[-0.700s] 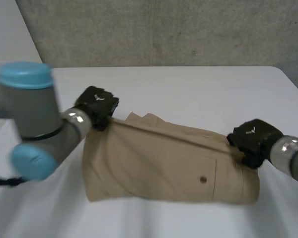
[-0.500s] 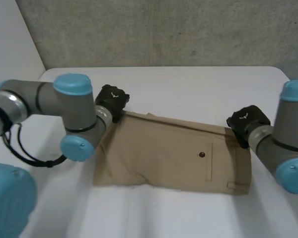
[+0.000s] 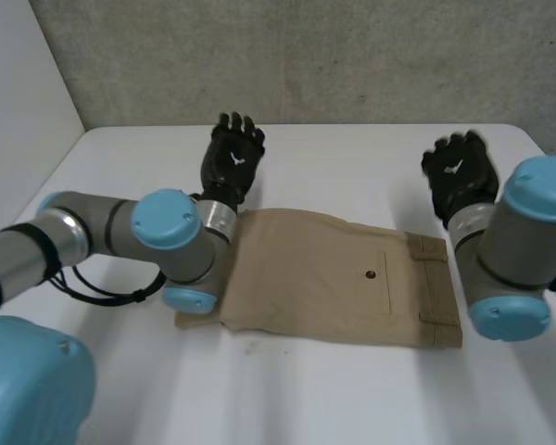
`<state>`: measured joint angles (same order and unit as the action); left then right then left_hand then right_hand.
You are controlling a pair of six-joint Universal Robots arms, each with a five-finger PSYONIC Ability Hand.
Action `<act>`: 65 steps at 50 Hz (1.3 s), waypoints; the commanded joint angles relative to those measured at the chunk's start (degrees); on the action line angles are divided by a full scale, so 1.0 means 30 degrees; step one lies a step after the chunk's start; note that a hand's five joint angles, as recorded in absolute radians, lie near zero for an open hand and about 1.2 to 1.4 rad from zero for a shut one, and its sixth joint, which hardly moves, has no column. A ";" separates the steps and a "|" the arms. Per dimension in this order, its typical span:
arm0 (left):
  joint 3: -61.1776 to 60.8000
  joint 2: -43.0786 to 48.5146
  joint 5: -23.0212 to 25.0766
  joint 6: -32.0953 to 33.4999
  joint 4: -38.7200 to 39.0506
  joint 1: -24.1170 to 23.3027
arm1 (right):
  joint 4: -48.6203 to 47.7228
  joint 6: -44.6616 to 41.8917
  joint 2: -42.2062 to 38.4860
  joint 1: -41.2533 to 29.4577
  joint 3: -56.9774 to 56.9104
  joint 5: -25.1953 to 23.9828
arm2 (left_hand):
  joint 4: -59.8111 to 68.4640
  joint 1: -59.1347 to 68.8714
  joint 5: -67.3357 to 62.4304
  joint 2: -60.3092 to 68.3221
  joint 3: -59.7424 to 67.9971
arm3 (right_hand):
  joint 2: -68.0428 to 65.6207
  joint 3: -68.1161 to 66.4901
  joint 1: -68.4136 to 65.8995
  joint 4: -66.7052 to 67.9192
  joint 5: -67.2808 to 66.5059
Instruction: Fold the shorts.
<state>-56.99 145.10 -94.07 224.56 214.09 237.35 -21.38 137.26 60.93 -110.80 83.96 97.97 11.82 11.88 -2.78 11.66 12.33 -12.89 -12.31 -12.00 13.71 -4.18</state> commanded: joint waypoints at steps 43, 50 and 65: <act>-1.4608 -1.1747 -0.1163 -1.1719 -0.8229 0.2096 | 0.2292 0.3351 0.4883 0.5175 1.0423 -0.5616 | -0.0198 -0.0218 0.0519 -0.0146 -0.0369 | -2.2370 -2.2563 -2.2666 2.2098 -2.1939; -1.4637 -1.1951 -0.1251 -1.1660 -0.8405 0.2125 | 0.4807 -0.0219 0.6379 0.7049 0.8963 -0.5587 | -0.0254 -0.0274 0.0575 -0.0202 -0.0425 | -2.2370 -2.2563 -2.2666 2.2098 -2.1939; -1.4696 -1.2801 -0.2130 -1.1601 -0.8434 0.2008 | 0.6718 -0.1603 0.5797 -0.1877 0.2485 -0.5586 | -0.0535 -0.0555 0.0856 -0.0483 -0.0706 | -2.2370 -2.2563 -2.2666 2.2098 -2.1939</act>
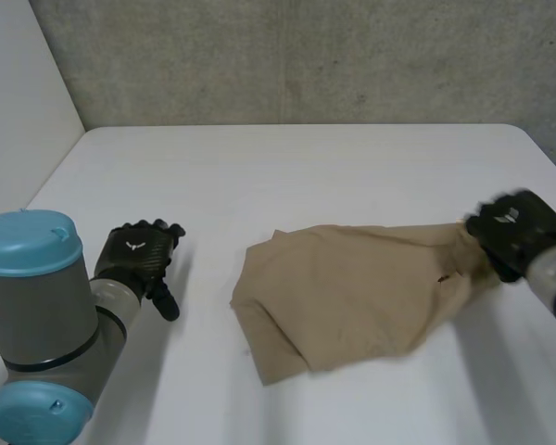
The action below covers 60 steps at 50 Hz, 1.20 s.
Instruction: Fold the shorts.
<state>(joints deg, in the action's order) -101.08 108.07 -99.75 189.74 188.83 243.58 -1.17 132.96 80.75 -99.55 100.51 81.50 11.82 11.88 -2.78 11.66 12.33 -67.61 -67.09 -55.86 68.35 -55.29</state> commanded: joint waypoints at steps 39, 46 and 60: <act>0.8197 0.3285 -0.0003 -0.0113 -0.0071 -0.4696 | 0.2082 1.3481 -0.4409 -0.5930 -0.6871 0.0168 | -0.0535 -0.0555 0.0856 -0.0482 -0.0706 | 1.9205 1.9029 1.5286 -1.9449 1.8432; 1.0661 0.6950 -0.0003 -0.0113 -0.2115 -0.4933 | 0.2557 1.3365 -0.6523 -0.5724 -0.7166 -0.0212 | -0.0535 -0.0555 0.0856 -0.0482 -0.0706 | 1.9205 1.9029 1.5286 -1.9449 1.8432; 1.0637 0.8656 -0.2433 0.0092 -0.5842 -0.4787 | 0.2294 0.9265 -0.9366 -0.5871 -0.7284 -0.0242 | -0.0255 -0.0275 0.0576 -0.0201 -0.0426 | 1.9205 1.9029 1.5286 -1.9449 1.8432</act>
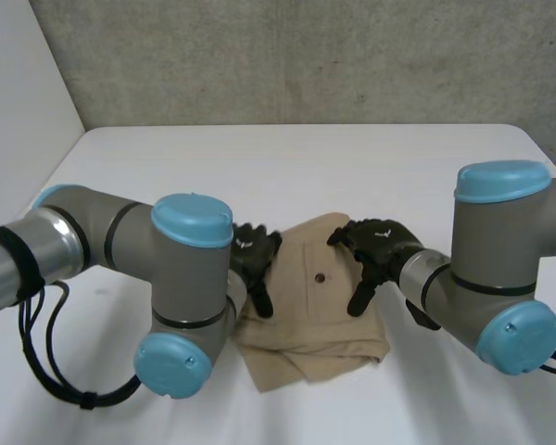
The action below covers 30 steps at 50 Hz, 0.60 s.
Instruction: Fold the shorts.
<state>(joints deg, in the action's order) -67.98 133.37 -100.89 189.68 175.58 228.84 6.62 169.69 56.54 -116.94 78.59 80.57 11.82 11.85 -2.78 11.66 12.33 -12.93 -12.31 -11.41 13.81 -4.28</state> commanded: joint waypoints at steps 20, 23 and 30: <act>-0.0601 -0.0917 -0.2259 0.0055 -0.1398 -0.0635 | -0.1592 -0.3538 -0.0101 -0.0103 0.0052 0.0213 | -0.0537 -0.0544 0.0856 -0.0483 -0.0706 | 0.0976 0.0768 0.0469 -0.1270 0.1427; -0.0659 -0.2524 -0.2259 0.0055 -0.1399 -0.0460 | -0.1797 -0.3538 0.1832 0.0014 0.0023 0.0447 | -0.0537 -0.0544 0.0856 -0.0483 -0.0706 | 0.0976 0.0768 0.0469 -0.1270 0.1427; -0.1010 -0.6921 -0.2229 -0.0121 -0.1487 0.2494 | -0.3379 -0.3010 0.5496 0.1096 -0.0534 0.4664 | -0.0608 -0.0616 0.0928 -0.0555 -0.0778 | 0.0976 0.0768 0.0469 -0.1270 0.1427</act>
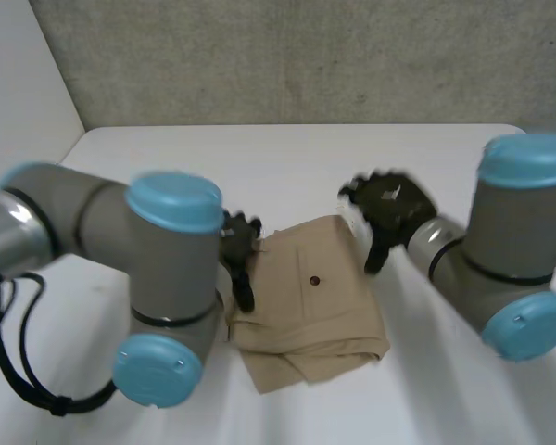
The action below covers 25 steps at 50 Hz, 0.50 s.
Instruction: Fold the shorts.
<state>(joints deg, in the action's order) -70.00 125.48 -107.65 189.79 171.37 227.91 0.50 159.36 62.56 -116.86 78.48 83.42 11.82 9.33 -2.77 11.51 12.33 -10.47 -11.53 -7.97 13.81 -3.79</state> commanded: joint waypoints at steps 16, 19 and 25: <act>0.0422 -0.8576 0.5621 -0.1536 -0.2543 0.7730 | 0.1823 0.1397 0.5571 0.3911 -0.0935 0.2374 | -0.0535 0.0293 0.0853 -0.0433 -0.0706 | 0.0158 0.0509 -0.0675 -0.1270 0.1263; 0.0247 -0.8576 0.5591 -0.1594 -0.2573 0.7759 | 0.1883 0.2102 0.5629 0.3913 -0.0935 0.1640 | -0.0591 0.0237 0.0909 -0.0489 -0.0762 | 0.0158 0.0509 -0.0675 -0.1270 0.1263; 0.0159 -0.8517 0.5621 -0.1624 -0.2573 0.7613 | 0.1883 0.2398 0.5630 0.4059 -0.0906 0.0993 | -0.0591 0.0237 0.0909 -0.0489 -0.0762 | 0.0158 0.0509 -0.0675 -0.1270 0.1263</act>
